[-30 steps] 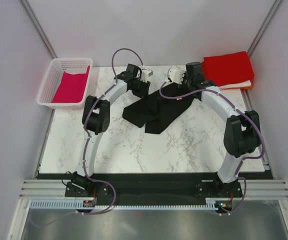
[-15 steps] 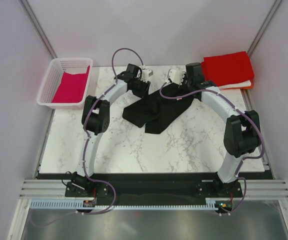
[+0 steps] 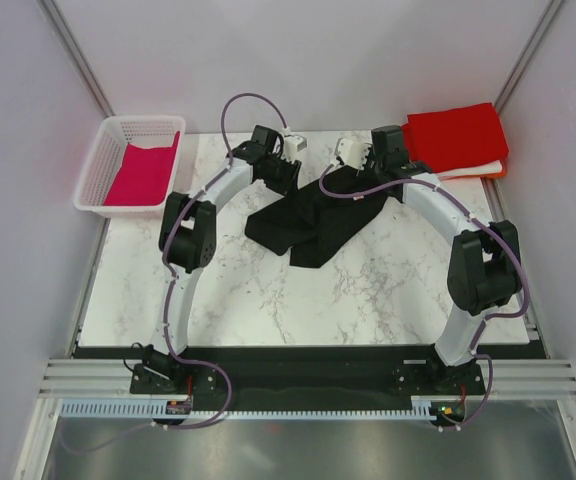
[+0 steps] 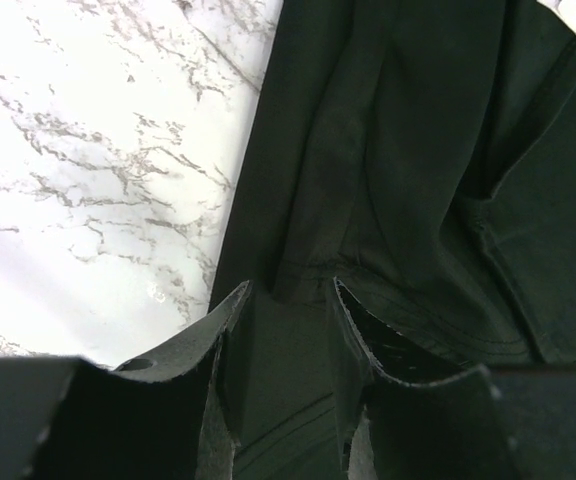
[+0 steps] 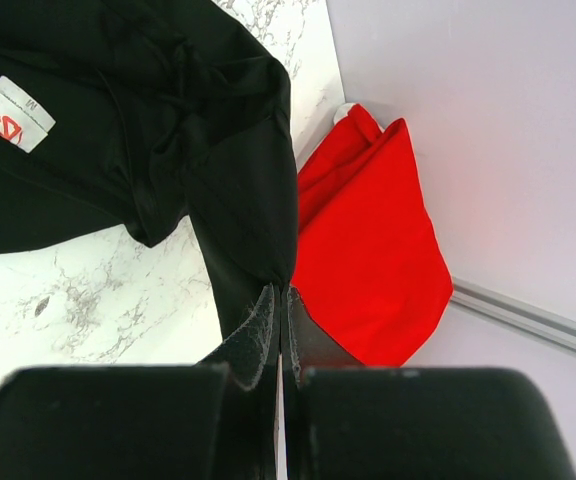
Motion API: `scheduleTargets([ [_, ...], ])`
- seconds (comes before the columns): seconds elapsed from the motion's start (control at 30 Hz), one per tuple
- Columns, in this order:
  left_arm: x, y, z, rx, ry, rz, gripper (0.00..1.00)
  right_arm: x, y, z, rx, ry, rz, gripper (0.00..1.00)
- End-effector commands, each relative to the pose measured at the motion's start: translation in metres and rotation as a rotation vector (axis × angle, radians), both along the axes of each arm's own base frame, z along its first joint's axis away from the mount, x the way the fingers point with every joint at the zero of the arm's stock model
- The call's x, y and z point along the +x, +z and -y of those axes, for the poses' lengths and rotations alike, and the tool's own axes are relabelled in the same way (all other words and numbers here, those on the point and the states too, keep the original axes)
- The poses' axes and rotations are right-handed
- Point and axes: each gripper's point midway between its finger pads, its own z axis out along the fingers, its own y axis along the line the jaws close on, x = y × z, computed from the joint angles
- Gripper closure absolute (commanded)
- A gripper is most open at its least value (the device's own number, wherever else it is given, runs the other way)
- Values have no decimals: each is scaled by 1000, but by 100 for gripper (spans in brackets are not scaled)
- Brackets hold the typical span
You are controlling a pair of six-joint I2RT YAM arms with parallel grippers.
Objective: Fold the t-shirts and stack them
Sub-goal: Flatten the tshirt out
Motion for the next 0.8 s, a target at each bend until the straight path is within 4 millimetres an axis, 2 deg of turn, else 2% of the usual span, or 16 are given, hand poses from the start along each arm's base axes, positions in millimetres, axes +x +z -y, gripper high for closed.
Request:
scheduleTargets([
  [0.0,-1,11,13,-44,-20,11,59,1,15,-1,16,-13,42,100],
  [0.27,2,-9,11,-8,-24,1,59,0,14,1,9,-17,40,100],
  [0.6,0,-21,13,-6,-37,-19,60,0,14,2,6,-19,41,100],
  [0.77,-3,-14,16,-24,-48,-22,75,0,14,2,4,-19,41,100],
])
